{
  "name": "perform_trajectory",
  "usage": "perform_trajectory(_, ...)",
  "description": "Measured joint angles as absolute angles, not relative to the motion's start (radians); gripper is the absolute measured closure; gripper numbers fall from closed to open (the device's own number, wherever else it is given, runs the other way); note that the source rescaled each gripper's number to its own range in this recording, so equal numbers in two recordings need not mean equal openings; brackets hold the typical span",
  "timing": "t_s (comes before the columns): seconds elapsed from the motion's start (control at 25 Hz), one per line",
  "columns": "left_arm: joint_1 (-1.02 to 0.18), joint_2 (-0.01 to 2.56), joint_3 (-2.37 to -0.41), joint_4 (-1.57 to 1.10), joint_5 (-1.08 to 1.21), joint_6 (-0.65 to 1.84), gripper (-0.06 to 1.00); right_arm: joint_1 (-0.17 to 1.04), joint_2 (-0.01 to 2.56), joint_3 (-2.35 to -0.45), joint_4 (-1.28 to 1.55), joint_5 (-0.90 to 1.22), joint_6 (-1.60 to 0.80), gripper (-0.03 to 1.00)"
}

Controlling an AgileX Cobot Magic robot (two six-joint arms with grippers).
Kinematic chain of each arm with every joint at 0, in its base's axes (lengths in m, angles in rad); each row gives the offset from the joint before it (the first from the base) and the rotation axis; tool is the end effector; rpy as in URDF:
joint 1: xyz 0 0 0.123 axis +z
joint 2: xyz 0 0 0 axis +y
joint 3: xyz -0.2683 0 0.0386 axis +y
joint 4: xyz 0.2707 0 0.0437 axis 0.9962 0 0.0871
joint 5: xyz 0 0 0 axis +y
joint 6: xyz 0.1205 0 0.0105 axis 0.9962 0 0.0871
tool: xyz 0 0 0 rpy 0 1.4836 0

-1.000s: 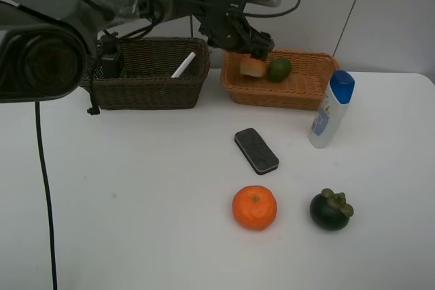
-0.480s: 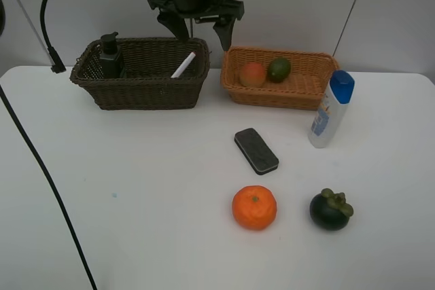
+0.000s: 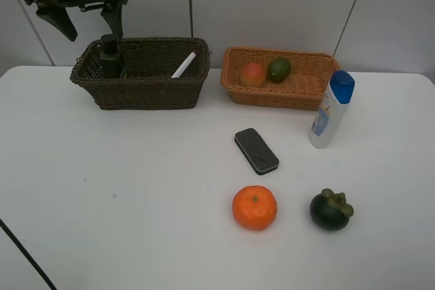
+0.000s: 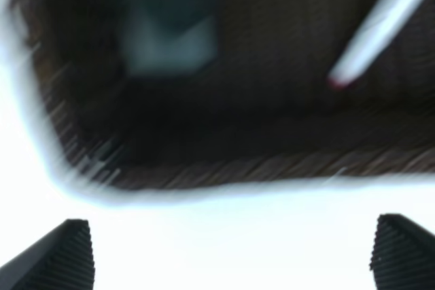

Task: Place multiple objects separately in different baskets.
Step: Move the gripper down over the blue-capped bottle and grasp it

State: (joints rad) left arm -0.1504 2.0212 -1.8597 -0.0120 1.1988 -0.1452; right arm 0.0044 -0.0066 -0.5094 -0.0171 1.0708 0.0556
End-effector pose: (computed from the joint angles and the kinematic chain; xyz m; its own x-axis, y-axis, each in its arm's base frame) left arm 0.4558 -0.0704 0.2317 -0.9575 -0.0056 -0.2885 0.0105 0.9985 -0.0543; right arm 0.0533 -0.0016 0.2769 -0.4498 0.0454 -0.8920 0.0303 0.9989 0.0355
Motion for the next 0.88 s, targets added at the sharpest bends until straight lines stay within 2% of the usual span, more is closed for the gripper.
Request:
perform_trajectory(0.16, -0.087, 1.805, -1.581, -0.008, 1.198, -0.145, -0.06, 0.004, -0.007, -0.509, -0.017, 1.071, 0.056, -0.03)
perform_trajectory(0.4, -0.083, 1.395, -1.179, -0.042, 1.199, -0.143, -0.06, 0.004, -0.007, -0.509, -0.017, 1.071, 0.056, -0.03)
perform_trajectory(0.68, -0.086, 0.858, -0.811, -0.065, 1.118, -0.043, -0.06, 0.004, -0.007, -0.509, -0.017, 1.071, 0.056, -0.03)
perform_trajectory(0.88, -0.086, 0.486, -0.623, -0.066, 1.032, 0.066, -0.06, 0.004, -0.007, -0.509, -0.017, 1.071, 0.056, -0.03)
